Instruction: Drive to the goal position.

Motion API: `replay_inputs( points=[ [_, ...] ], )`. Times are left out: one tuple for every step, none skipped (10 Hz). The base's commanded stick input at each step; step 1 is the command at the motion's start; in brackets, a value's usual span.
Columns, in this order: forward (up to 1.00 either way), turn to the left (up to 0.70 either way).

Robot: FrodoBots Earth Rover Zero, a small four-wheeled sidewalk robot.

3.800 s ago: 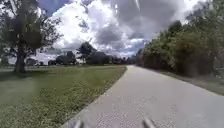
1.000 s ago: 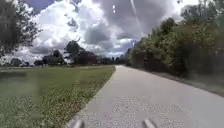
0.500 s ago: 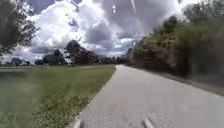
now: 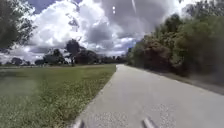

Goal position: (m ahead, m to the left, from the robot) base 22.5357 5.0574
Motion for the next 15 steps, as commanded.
replay_inputs(
  points=[
    [0.7, -0.35],
    [0.7, -0.35],
    [0.7, -0.06],
    [0.7, 0.0],
    [0.7, 0.0],
    [0.7, 0.0],
    [0.7, 0.0],
    [0.7, 0.0],
    [0.7, 0.0],
    [0.7, 0.0],
    [0.7, 0.0],
    [0.7, 0.0],
    [0.7, 0.0],
    [0.7, 0.0],
    [0.7, 0.0]
  ],
)
